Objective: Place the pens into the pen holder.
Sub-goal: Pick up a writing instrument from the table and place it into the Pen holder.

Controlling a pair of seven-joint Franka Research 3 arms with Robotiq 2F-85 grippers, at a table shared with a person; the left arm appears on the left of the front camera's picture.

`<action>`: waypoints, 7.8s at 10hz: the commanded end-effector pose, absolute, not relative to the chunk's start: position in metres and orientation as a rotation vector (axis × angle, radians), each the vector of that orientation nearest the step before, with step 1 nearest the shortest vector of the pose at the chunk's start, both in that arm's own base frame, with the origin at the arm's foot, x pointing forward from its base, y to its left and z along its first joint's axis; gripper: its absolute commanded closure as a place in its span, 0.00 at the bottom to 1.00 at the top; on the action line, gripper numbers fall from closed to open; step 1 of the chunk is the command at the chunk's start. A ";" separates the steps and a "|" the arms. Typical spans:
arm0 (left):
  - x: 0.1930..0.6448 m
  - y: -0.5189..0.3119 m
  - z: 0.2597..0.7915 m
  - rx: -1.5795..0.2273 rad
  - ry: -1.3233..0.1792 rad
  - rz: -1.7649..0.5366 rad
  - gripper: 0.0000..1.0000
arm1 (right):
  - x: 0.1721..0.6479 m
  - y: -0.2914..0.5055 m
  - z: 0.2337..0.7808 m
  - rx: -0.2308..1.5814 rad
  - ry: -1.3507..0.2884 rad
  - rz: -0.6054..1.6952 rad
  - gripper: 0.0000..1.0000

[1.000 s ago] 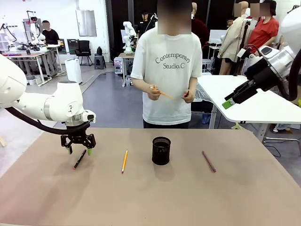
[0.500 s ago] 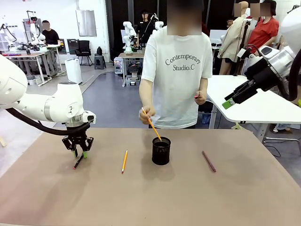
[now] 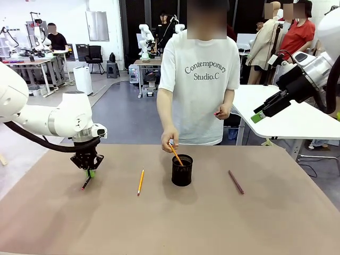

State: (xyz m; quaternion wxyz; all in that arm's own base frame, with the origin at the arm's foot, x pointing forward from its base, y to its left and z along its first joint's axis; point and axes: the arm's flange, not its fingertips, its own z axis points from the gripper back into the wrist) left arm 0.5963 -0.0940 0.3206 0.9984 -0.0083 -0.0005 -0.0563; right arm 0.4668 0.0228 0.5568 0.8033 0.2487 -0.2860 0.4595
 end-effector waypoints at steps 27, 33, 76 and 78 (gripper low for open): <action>0.417 0.052 0.510 -0.780 -1.023 -0.938 1.00 | 0.467 0.023 0.558 0.541 -0.622 0.990 0.00; 0.417 0.052 0.510 -0.780 -1.023 -0.938 1.00 | 0.467 0.023 0.558 0.541 -0.622 0.990 0.00; 0.516 -0.218 0.424 -0.990 -1.341 -1.111 1.00 | 0.467 0.023 0.558 0.541 -0.622 0.990 0.00; 0.527 -0.224 0.414 -1.025 -1.363 -1.040 1.00 | 0.467 0.023 0.558 0.541 -0.622 0.990 0.00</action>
